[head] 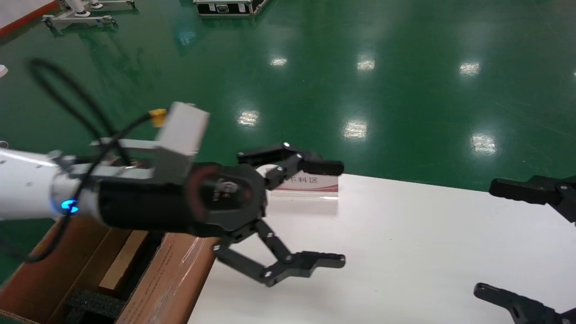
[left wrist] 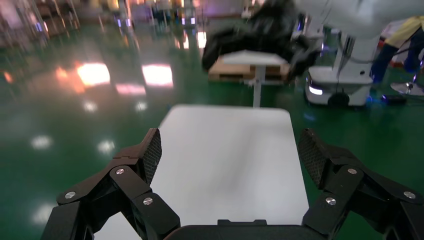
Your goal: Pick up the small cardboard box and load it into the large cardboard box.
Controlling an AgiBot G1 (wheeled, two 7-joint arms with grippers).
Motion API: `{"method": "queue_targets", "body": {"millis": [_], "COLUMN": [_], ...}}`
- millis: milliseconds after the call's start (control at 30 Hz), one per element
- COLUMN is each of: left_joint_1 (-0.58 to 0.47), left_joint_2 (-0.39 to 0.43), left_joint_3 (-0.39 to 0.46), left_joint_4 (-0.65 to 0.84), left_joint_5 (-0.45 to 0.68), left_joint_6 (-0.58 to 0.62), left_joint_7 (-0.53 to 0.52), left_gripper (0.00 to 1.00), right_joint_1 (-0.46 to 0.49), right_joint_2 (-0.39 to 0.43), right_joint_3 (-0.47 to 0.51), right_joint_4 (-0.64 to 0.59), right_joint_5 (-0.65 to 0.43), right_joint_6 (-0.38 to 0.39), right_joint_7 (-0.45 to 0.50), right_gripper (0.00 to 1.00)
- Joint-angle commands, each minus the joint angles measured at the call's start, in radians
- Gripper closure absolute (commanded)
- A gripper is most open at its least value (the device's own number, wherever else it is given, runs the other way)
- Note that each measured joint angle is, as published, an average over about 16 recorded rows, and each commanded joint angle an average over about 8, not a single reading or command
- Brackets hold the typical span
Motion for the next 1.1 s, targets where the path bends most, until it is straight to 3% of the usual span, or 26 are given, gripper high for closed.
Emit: {"method": "queue_targets", "body": {"millis": [33, 367, 1100], "left_joint_1": [0.04, 0.078, 0.066], "left_joint_2": [0.0, 0.0, 0.0], "left_joint_3": [-0.058, -0.12, -0.1], "left_joint_4": [-0.005, -0.008, -0.007], "left_joint_5": [-0.023, -0.04, -0.035], "left_joint_6": [0.018, 0.029, 0.026], "left_joint_7": [0.027, 0.037, 0.035], "left_gripper": [0.0, 0.0, 0.0], "right_joint_1": [0.0, -0.001, 0.0], "right_joint_2": [0.0, -0.001, -0.002], "right_joint_3": [0.001, 0.003, 0.003], "right_joint_4": [0.0, 0.001, 0.001], "right_joint_5": [0.0, -0.002, -0.003], "right_joint_6": [0.0, -0.001, -0.002], "right_joint_7": [0.0, 0.002, 0.002], "right_gripper": [0.0, 0.0, 0.0]}}
